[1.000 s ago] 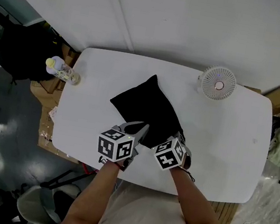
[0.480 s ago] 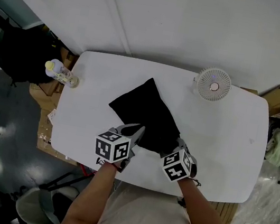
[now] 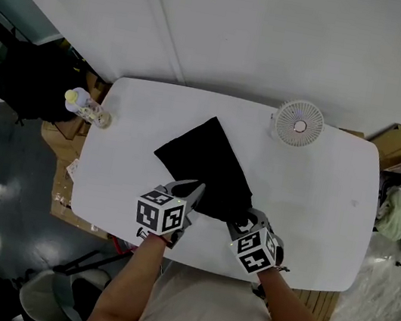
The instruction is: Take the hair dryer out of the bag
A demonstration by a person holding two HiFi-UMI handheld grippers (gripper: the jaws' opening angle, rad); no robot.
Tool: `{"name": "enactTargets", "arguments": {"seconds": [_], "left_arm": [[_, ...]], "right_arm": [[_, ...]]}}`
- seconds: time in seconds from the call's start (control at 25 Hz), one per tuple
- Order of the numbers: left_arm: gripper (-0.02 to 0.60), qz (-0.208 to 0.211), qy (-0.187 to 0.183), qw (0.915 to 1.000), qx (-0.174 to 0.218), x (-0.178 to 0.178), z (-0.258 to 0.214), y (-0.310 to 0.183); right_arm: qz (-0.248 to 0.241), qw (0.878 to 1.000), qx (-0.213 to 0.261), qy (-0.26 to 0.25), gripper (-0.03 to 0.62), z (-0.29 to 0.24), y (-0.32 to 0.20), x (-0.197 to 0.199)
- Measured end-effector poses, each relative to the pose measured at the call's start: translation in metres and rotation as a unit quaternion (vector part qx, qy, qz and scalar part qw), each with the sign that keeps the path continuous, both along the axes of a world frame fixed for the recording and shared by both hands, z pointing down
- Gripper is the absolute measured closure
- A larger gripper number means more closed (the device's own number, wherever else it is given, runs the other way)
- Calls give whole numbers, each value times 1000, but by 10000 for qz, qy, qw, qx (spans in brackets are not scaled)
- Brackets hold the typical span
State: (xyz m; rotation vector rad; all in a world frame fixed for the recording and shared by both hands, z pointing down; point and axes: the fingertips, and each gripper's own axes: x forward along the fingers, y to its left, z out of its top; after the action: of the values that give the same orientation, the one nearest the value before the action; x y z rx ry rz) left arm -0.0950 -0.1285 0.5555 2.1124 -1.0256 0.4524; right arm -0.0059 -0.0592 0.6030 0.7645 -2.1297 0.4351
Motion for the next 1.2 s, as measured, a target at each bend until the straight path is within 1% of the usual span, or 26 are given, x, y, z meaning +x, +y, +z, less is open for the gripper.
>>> {"name": "enactTargets", "arguments": {"seconds": [0.52,0.92,1.2], "left_arm": [[555,-6,-199,9998,8,2,3,2],[555,-16,-348,9994,-62,1,11,5],[556,78,-466,9988,-105,5,17,9]], "right_arm": [[-158,9998,124,-89,433,-15,29,26],[-239,9996,95,-154,433,-27,57,50],[-288,9995,82,-141,433,-35,72,64]]}}
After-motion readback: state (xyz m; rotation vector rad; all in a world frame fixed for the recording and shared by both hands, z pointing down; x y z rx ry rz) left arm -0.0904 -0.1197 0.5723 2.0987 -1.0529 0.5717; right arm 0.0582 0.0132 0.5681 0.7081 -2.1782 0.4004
